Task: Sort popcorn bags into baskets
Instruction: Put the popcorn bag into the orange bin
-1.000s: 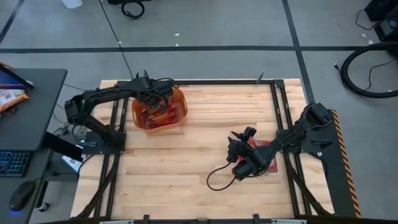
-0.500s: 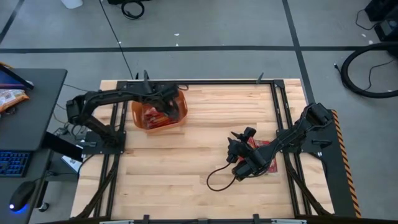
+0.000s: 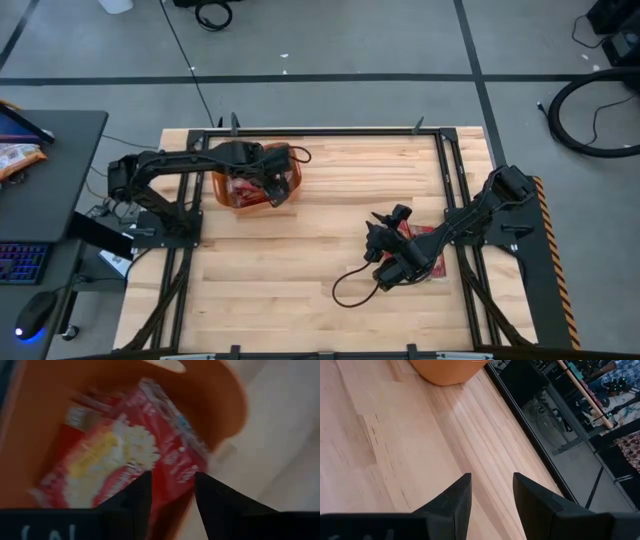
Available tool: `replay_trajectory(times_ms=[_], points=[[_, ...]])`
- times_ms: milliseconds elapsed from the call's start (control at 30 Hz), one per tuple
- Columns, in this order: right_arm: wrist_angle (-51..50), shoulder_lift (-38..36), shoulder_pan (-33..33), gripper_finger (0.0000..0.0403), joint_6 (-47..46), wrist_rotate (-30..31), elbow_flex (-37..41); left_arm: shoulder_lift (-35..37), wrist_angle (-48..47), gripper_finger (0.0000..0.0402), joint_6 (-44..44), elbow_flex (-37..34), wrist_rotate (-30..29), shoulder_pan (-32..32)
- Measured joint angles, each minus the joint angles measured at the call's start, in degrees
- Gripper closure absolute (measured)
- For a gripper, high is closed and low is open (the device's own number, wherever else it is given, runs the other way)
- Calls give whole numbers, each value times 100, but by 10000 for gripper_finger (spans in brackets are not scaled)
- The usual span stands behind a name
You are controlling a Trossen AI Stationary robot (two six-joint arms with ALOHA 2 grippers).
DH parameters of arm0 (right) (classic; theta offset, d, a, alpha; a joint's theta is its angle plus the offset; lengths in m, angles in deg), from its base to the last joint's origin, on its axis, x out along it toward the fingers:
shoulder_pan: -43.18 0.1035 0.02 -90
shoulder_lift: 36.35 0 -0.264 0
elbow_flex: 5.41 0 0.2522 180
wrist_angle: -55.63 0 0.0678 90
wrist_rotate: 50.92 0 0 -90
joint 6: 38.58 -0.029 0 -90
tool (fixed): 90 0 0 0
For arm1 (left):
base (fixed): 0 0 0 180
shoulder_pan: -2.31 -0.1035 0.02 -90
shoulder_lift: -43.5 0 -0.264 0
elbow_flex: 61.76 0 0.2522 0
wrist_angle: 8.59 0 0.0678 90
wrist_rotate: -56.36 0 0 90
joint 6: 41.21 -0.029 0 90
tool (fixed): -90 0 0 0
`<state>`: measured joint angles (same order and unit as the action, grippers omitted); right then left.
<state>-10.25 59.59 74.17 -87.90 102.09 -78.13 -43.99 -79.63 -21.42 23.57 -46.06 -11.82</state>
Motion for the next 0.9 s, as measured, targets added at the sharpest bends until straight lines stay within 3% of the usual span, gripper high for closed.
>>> replay_trajectory(times_ms=[167,300,433,700,900], points=[[2,0,0,254,0,-11,0,-4,-10,225,-101,53,-401,30],[17,0,9,254,-2,-163,0,81,52,220,-307,149,122,213],[201,0,96,254,-16,-433,80,164,409,227,-854,152,274,908],[824,3,190,254,-417,-1924,216,154,1988,229,-968,-195,-307,2332],[414,44,193,254,-1130,-3078,219,155,2031,230,-966,-238,-731,2954]])
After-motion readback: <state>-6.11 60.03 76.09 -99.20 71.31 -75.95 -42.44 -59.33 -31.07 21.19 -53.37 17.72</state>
